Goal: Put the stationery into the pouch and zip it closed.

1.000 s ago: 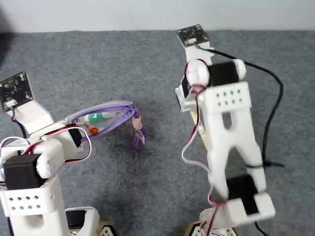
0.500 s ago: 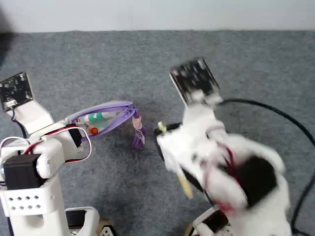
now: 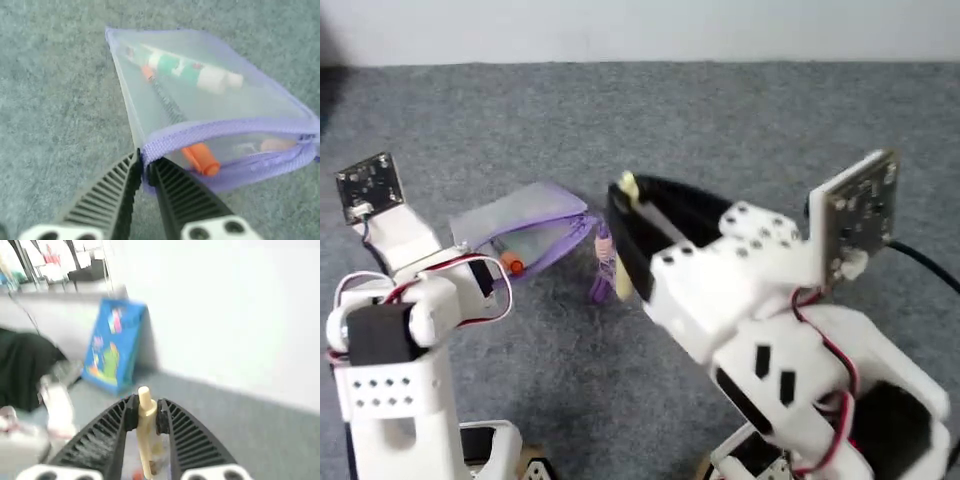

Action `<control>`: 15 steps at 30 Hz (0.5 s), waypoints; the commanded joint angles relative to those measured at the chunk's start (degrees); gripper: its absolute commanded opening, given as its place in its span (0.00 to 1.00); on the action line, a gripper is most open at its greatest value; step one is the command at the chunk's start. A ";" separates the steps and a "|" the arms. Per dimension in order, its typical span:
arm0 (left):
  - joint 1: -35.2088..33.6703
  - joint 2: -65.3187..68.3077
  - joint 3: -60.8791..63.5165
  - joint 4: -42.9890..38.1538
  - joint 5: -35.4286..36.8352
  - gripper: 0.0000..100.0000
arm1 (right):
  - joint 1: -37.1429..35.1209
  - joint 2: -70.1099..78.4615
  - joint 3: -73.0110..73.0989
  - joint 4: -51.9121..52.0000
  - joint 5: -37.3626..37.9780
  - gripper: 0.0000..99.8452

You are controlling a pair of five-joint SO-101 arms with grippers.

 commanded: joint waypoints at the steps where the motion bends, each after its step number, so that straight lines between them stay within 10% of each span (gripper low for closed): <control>1: -0.44 0.26 0.13 -2.46 0.62 0.01 | -0.66 2.86 0.09 -10.15 -0.53 0.01; 15: -0.35 0.70 -5.67 -3.52 0.88 0.01 | -1.01 13.41 0.09 -24.48 -5.98 0.01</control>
